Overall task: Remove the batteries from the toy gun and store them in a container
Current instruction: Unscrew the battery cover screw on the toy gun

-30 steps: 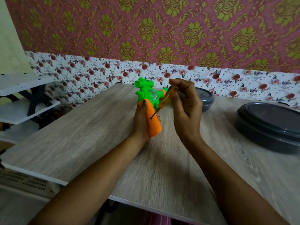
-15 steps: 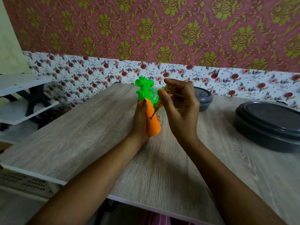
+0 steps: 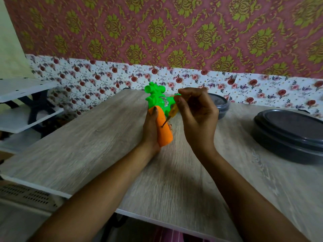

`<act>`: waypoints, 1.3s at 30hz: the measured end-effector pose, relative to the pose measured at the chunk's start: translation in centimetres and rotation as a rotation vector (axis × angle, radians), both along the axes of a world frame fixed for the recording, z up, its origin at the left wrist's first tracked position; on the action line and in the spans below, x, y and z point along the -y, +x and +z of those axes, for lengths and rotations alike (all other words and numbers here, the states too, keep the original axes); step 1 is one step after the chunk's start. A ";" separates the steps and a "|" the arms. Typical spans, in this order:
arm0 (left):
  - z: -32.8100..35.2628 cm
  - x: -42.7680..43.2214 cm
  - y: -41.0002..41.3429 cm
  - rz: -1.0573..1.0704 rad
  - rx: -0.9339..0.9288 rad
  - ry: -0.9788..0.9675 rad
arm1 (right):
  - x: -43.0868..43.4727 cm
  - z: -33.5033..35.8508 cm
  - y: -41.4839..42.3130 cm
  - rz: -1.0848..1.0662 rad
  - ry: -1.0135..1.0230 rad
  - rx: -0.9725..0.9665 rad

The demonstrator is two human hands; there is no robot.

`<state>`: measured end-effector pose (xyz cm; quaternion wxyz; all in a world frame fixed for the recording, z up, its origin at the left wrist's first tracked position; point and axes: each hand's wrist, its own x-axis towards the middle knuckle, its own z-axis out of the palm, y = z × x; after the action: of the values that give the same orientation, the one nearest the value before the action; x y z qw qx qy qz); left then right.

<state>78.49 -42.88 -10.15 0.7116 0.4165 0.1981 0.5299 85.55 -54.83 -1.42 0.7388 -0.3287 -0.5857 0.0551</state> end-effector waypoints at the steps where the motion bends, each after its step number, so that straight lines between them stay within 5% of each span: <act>1: 0.2 0.2 -0.2 0.030 -0.007 -0.027 | 0.0 -0.1 0.1 0.003 0.002 0.001; 24: 2.0 2.1 -0.3 0.034 -0.035 -0.038 | 0.1 0.0 0.6 0.087 -0.063 0.043; 29: 2.3 1.9 -0.4 0.029 -0.047 -0.117 | 0.4 0.8 1.6 -0.139 -0.045 -0.009; 33: 2.5 1.8 -0.5 0.070 -0.098 -0.196 | 0.3 0.9 3.4 -0.355 -0.065 -0.275; 39: 2.8 2.2 -0.6 0.092 -0.154 -0.206 | 0.3 -0.8 3.2 -0.296 -0.239 -0.269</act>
<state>77.90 -45.04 -7.30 0.7085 0.3710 0.3243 0.5052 88.73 -55.14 -2.26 0.7662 -0.4857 -0.4166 0.0583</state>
